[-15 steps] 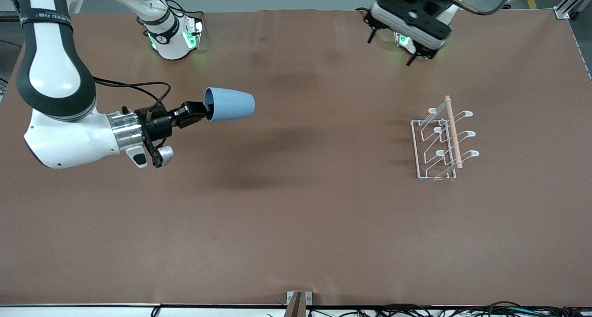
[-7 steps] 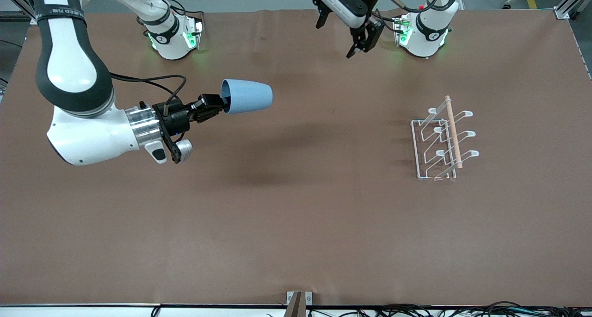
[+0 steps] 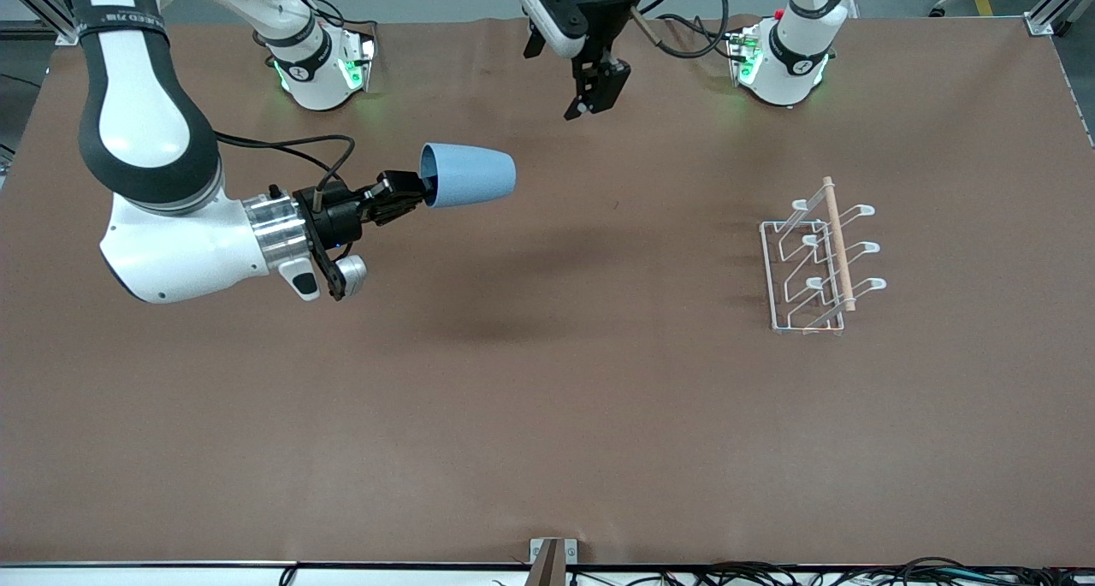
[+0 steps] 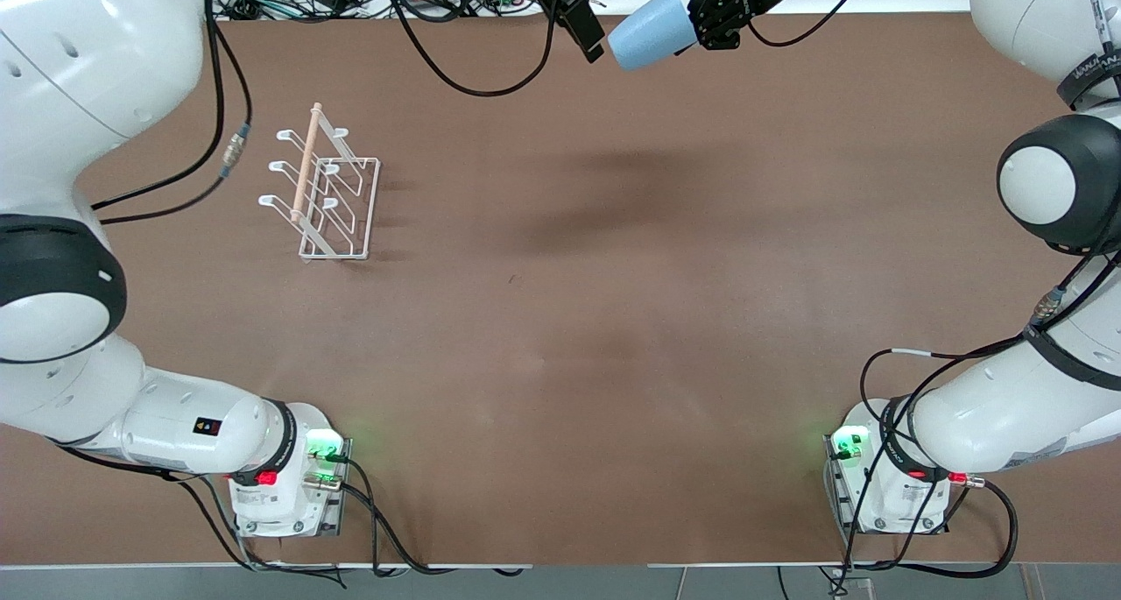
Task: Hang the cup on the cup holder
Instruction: 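Lift the cup with the right gripper while the left gripper approaches, then grasp the cup's rim with the left gripper from above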
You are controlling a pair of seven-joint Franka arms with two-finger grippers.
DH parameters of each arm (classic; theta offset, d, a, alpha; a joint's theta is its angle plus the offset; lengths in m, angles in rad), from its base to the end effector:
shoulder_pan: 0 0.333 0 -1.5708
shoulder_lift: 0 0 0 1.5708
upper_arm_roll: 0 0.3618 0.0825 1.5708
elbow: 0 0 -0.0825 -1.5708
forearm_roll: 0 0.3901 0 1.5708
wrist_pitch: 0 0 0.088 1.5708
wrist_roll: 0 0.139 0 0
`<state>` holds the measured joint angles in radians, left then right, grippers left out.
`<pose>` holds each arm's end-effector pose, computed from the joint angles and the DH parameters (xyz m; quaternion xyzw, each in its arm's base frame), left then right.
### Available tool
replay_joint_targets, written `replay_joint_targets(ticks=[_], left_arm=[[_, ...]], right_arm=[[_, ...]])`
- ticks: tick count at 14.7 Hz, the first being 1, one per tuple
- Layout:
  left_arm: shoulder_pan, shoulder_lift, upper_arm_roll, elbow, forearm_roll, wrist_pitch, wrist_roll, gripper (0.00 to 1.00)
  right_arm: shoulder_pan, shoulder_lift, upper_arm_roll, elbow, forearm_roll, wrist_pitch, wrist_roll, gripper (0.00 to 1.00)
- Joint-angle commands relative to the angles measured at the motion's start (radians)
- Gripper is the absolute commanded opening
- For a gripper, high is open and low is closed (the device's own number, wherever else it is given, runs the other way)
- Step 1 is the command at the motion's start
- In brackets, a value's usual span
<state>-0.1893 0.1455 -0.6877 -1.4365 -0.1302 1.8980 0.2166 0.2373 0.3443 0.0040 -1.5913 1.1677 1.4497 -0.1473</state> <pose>0.4263 -0.4791 0.6742 0.8466 -0.4914 0.1281 0.1592 0.5877 0.2850 0.5042 -0.8072 -0.0906 0.2262 0.5377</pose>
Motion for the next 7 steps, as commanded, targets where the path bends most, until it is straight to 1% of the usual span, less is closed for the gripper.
replay_joint_targets(ticks=[1, 3, 5, 7], left_arm=[[0.002, 0.067, -0.004, 0.028, 0.015, 0.074, 0.104, 1.00], [-0.001, 0.098, -0.006, 0.028, 0.021, 0.136, 0.125, 1.00], [-0.027, 0.127, -0.006, 0.030, 0.066, 0.151, 0.133, 1.00], [-0.044, 0.158, -0.004, 0.044, 0.084, 0.170, 0.136, 1.00]], right_arm=[[0.013, -0.004, -0.006, -0.001, 0.029, 0.017, -0.008, 0.01], [0.014, -0.004, -0.006, -0.001, 0.027, 0.017, -0.008, 0.01], [0.017, -0.005, -0.006, -0.001, 0.027, 0.015, -0.006, 0.01], [0.031, -0.005, -0.006, -0.001, 0.027, 0.015, -0.006, 0.02]])
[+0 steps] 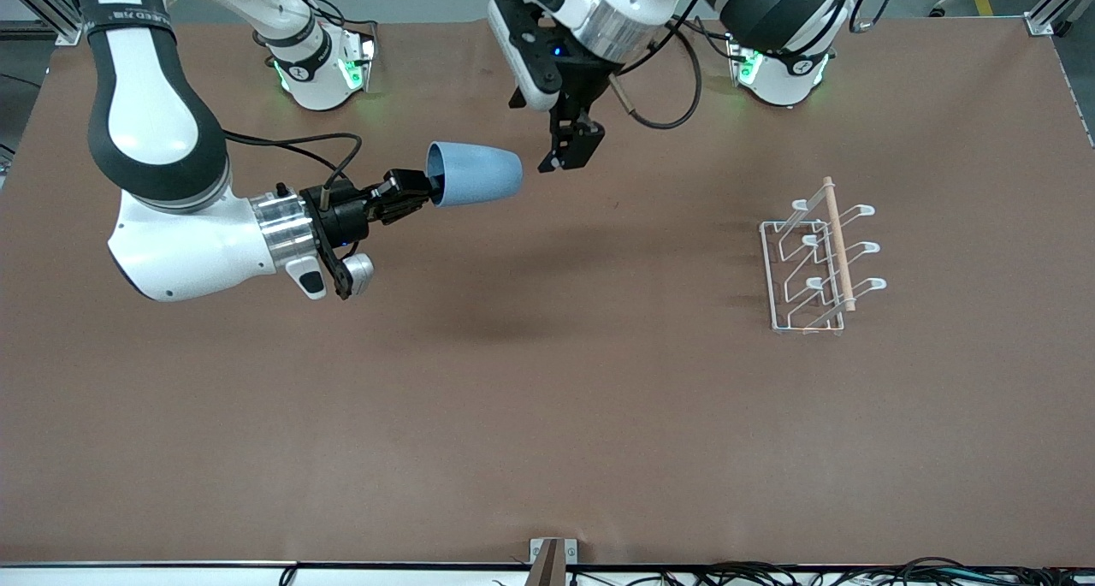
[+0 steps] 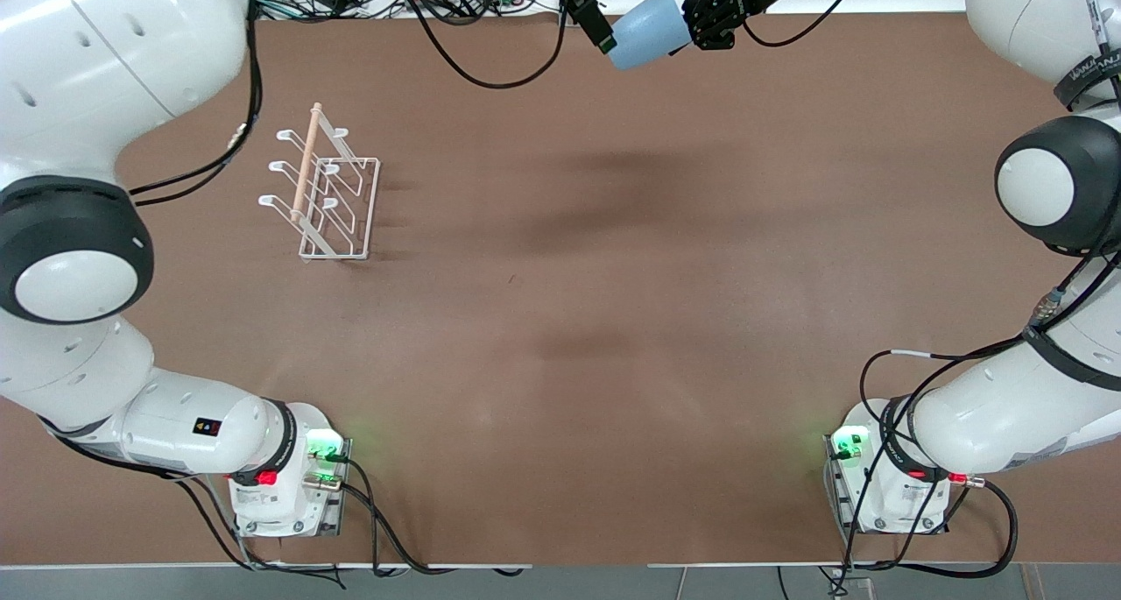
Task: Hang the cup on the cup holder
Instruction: 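Grasp the cup's rim with the left gripper from above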
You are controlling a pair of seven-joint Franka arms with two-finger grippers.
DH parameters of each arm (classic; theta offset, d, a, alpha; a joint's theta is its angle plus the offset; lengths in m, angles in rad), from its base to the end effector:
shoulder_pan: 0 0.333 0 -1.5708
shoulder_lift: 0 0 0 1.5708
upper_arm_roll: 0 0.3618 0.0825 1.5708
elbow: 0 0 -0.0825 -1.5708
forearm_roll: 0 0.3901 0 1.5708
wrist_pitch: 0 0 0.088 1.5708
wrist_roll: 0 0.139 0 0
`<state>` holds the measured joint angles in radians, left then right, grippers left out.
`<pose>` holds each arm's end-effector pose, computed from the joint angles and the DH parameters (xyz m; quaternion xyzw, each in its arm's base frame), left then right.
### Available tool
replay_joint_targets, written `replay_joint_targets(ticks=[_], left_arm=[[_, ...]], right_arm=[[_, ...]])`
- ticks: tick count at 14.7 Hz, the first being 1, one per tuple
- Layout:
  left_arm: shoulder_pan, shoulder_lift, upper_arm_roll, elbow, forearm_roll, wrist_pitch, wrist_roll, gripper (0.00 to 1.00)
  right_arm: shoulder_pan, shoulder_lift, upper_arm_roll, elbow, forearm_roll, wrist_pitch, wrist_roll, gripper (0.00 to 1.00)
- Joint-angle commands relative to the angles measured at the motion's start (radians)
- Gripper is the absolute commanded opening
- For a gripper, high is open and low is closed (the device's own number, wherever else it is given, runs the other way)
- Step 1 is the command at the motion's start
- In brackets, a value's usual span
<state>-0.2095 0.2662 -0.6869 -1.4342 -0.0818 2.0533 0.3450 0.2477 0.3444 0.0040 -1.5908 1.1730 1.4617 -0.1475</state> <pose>0.4714 -0.5010 0.6295 0.8113 -0.5349 0.1633 0.1702 0.5869 0.2912 0.5047 -0.8072 -0.0914 0.2237 0.5386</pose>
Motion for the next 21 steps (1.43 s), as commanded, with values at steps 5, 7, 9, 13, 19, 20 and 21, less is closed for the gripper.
replay_joint_targets(ticks=[5, 7, 9, 13, 19, 20, 21], left_arm=[[-0.054, 0.088, -0.003, 0.043, 0.088, 0.071, 0.012, 1.00], [-0.054, 0.100, -0.003, 0.043, 0.118, 0.085, 0.028, 1.00], [-0.060, 0.116, -0.005, 0.041, 0.125, 0.088, 0.031, 1.00], [-0.074, 0.152, -0.005, 0.041, 0.172, 0.102, 0.040, 0.94], [-0.074, 0.151, -0.003, 0.041, 0.198, 0.105, 0.052, 0.54], [-0.071, 0.146, -0.002, 0.041, 0.221, 0.102, 0.052, 0.53], [-0.064, 0.145, -0.002, 0.040, 0.231, 0.091, 0.054, 0.53]], right_arm=[[0.050, -0.005, -0.006, 0.000, 0.023, 0.034, -0.004, 0.02], [0.053, -0.007, -0.006, 0.000, 0.030, 0.034, -0.003, 0.02], [0.051, -0.007, -0.006, 0.000, 0.031, 0.032, -0.001, 0.02], [0.048, -0.007, -0.006, 0.005, 0.031, 0.032, 0.000, 0.03], [0.042, -0.007, -0.006, 0.006, 0.031, 0.023, 0.003, 0.10], [0.042, -0.007, -0.006, 0.006, 0.031, 0.022, 0.005, 0.22], [0.041, -0.007, -0.009, 0.006, 0.031, 0.022, 0.008, 0.99]])
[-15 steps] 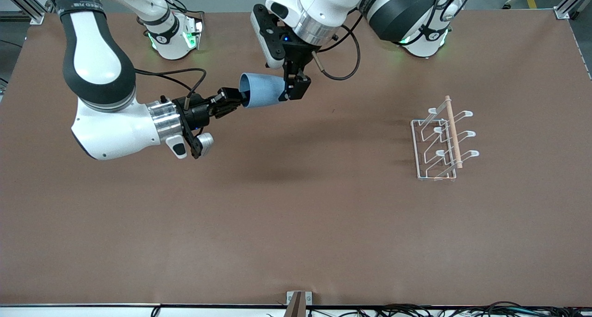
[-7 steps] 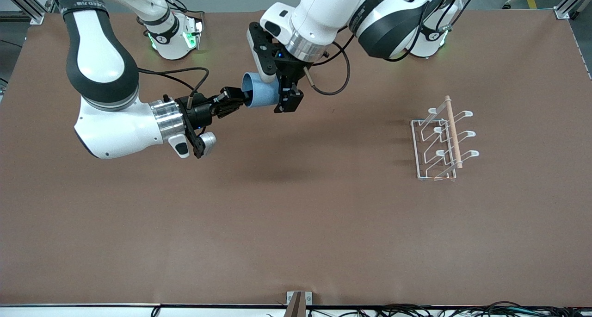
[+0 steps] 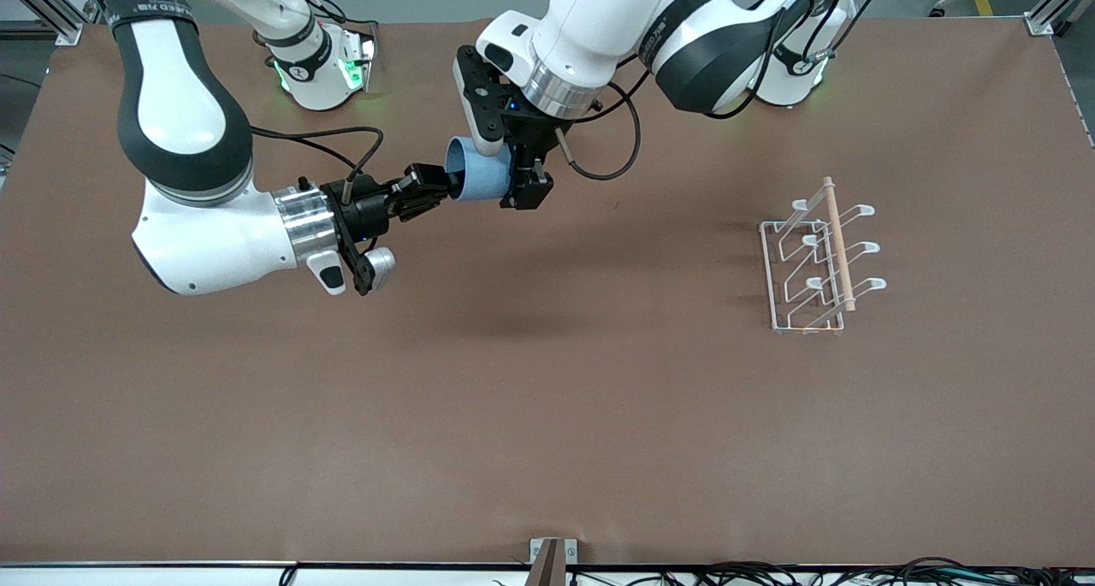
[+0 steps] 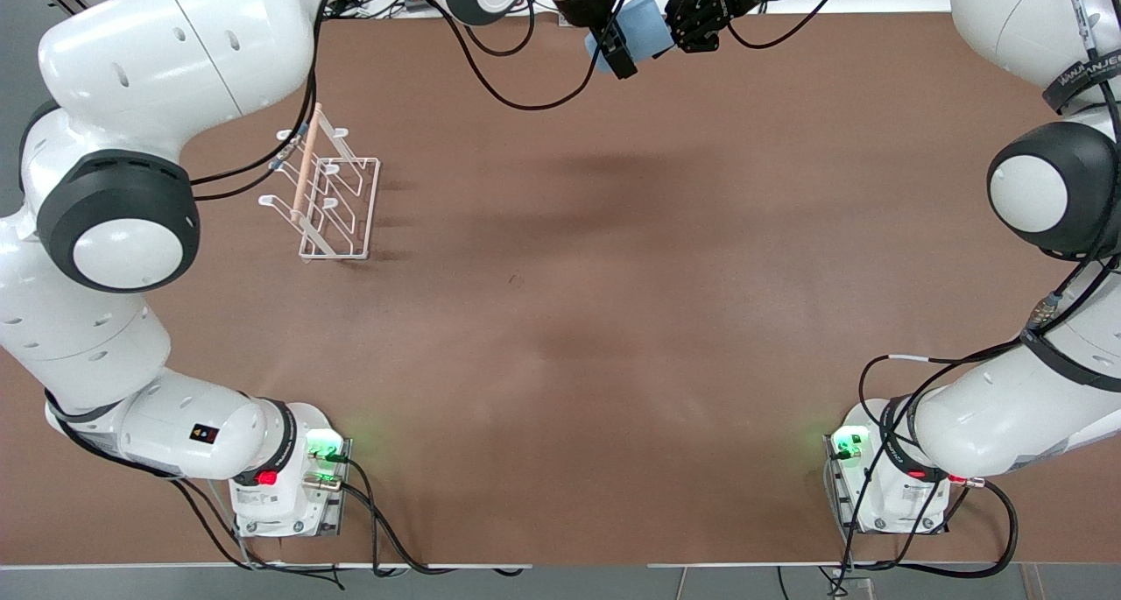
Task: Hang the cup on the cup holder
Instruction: 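Grasp the cup's rim with the left gripper from above, then carry the cup with the left gripper while the right gripper withdraws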
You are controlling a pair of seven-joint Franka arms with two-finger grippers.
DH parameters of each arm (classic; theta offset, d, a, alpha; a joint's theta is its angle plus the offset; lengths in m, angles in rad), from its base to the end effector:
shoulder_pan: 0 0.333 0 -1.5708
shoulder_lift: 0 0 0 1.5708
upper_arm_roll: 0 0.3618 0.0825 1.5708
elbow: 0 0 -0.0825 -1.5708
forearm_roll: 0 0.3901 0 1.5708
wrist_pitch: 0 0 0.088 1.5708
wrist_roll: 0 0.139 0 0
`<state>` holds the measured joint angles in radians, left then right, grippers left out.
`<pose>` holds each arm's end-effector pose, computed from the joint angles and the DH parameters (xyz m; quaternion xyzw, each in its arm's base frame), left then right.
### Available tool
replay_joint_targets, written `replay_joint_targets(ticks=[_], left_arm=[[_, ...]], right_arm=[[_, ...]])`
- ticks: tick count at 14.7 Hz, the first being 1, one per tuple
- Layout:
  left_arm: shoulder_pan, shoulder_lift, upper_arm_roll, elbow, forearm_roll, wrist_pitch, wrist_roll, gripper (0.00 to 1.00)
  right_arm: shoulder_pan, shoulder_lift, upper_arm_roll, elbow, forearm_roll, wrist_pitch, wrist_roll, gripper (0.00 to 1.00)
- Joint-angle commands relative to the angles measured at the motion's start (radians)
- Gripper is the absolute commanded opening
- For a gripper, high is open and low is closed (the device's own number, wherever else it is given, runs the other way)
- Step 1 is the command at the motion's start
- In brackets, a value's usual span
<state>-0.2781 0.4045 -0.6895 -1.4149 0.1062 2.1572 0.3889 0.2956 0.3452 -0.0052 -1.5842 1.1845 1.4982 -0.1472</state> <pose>0.4915 -0.5407 0.5689 0.7758 -0.5902 0.1833 0.1275 0.5821 0.3147 0.5072 -0.8089 -0.0983 0.2165 0.5377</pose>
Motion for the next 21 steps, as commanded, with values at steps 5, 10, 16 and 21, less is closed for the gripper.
replay_joint_targets(ticks=[5, 10, 16, 21], left_arm=[[0.049, -0.015, 0.005, 0.022, 0.070, -0.196, 0.033, 0.54], [0.161, -0.035, 0.005, 0.024, 0.093, -0.420, 0.189, 0.54], [0.207, -0.062, 0.004, 0.019, 0.329, -0.736, 0.326, 0.54], [0.211, -0.061, 0.001, -0.019, 0.628, -0.962, 0.343, 0.54]], right_arm=[[-0.007, -0.022, -0.062, 0.000, -0.128, 0.008, 0.043, 1.00], [-0.026, -0.089, -0.094, -0.007, -0.593, 0.124, 0.052, 1.00], [-0.074, -0.147, -0.139, -0.002, -1.008, 0.197, 0.052, 1.00], [-0.148, -0.152, -0.144, 0.137, -1.083, 0.177, 0.043, 1.00]])
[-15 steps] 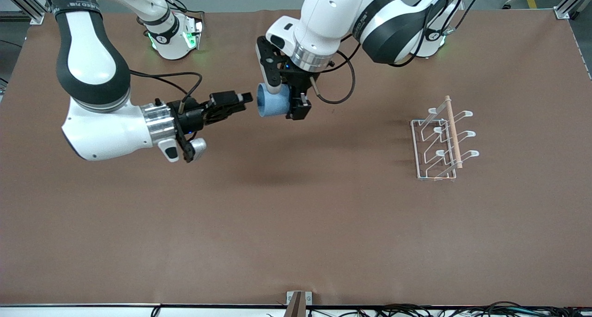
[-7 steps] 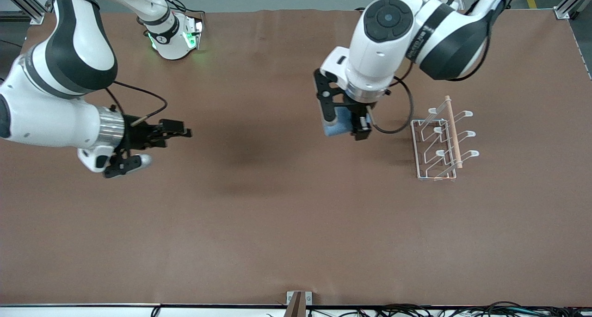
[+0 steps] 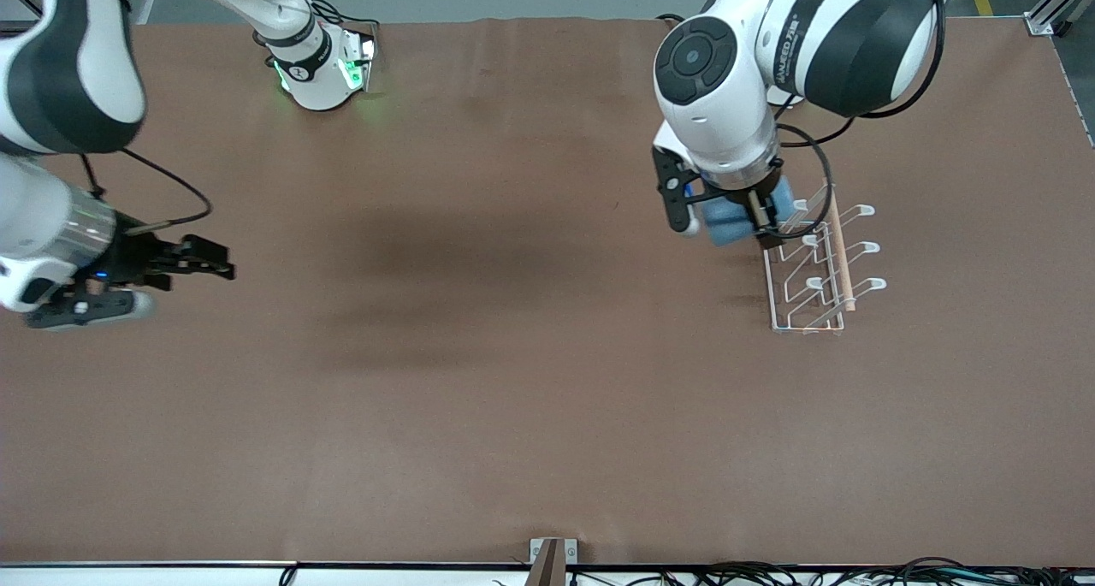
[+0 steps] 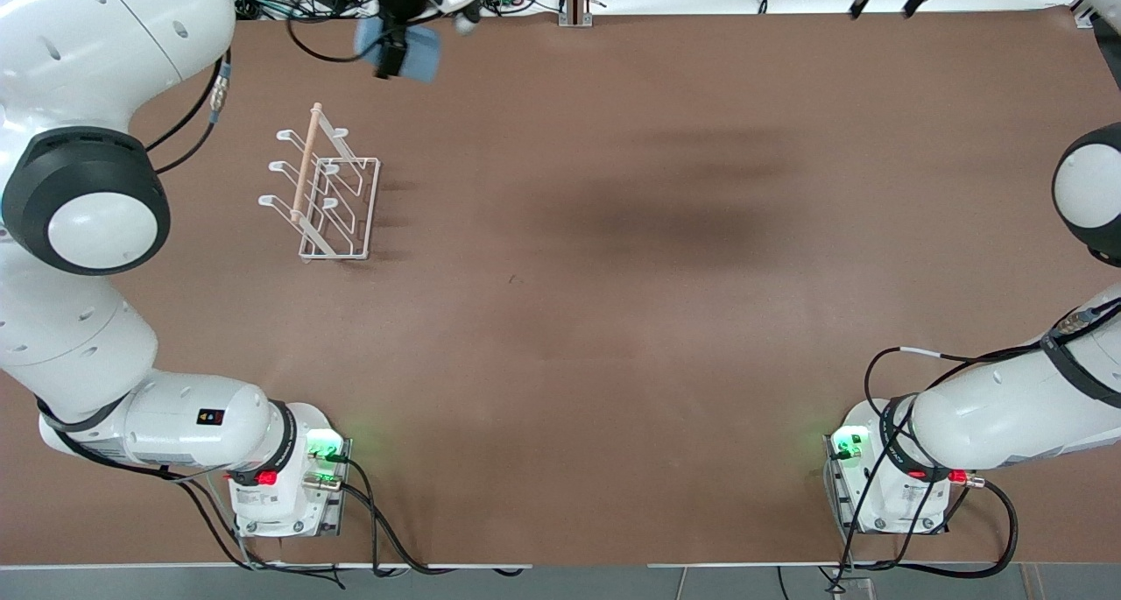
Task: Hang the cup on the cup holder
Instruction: 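Lower the cup with the left gripper onto a rack hook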
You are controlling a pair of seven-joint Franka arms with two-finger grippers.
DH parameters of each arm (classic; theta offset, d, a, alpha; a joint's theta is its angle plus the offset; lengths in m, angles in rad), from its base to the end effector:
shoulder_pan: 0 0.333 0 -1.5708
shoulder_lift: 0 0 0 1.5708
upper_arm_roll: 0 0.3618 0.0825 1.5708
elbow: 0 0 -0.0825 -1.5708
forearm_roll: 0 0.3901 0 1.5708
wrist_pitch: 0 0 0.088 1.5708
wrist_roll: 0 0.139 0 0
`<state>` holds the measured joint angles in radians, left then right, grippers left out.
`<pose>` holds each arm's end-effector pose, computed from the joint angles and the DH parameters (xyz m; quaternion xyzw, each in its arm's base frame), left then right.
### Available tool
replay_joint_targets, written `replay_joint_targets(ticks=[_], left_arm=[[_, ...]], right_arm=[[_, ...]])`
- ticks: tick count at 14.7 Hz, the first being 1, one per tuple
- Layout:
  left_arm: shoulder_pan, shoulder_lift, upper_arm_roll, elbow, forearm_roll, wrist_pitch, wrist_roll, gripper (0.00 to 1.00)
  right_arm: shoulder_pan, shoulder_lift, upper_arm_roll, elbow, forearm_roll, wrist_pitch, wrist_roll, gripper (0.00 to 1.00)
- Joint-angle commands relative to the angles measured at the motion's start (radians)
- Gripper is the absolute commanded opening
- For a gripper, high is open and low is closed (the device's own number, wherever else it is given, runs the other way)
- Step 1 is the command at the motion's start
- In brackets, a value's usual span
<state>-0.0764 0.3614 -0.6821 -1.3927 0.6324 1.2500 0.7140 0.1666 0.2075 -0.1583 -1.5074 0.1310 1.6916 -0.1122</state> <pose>0.5466 -0.2932 0.5380 -0.7266 0.6237 0.2031 0.2043 0.6372 0.0313 0.5567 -0.9974 -0.0531 0.0078 0.0491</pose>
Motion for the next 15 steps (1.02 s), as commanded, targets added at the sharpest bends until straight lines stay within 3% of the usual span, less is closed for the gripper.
replay_joint_targets(ticks=[1, 4, 8, 15], left_arm=[[0.009, -0.018, -0.005, -0.076, 0.159, -0.061, 0.018, 0.54], [0.041, -0.012, -0.002, -0.192, 0.318, -0.064, 0.015, 0.52], [0.092, 0.014, -0.002, -0.281, 0.455, -0.063, 0.010, 0.51], [0.075, 0.140, -0.002, -0.342, 0.587, -0.061, 0.001, 0.51]], right_arm=[[-0.032, -0.013, 0.009, 0.085, -0.043, -0.032, 0.008, 1.00], [-0.073, -0.014, 0.009, 0.162, -0.071, -0.052, 0.006, 1.00], [-0.133, -0.016, 0.008, 0.266, -0.079, -0.199, 0.017, 1.00], [-0.148, -0.137, 0.017, 0.239, -0.111, -0.320, 0.045, 1.00]])
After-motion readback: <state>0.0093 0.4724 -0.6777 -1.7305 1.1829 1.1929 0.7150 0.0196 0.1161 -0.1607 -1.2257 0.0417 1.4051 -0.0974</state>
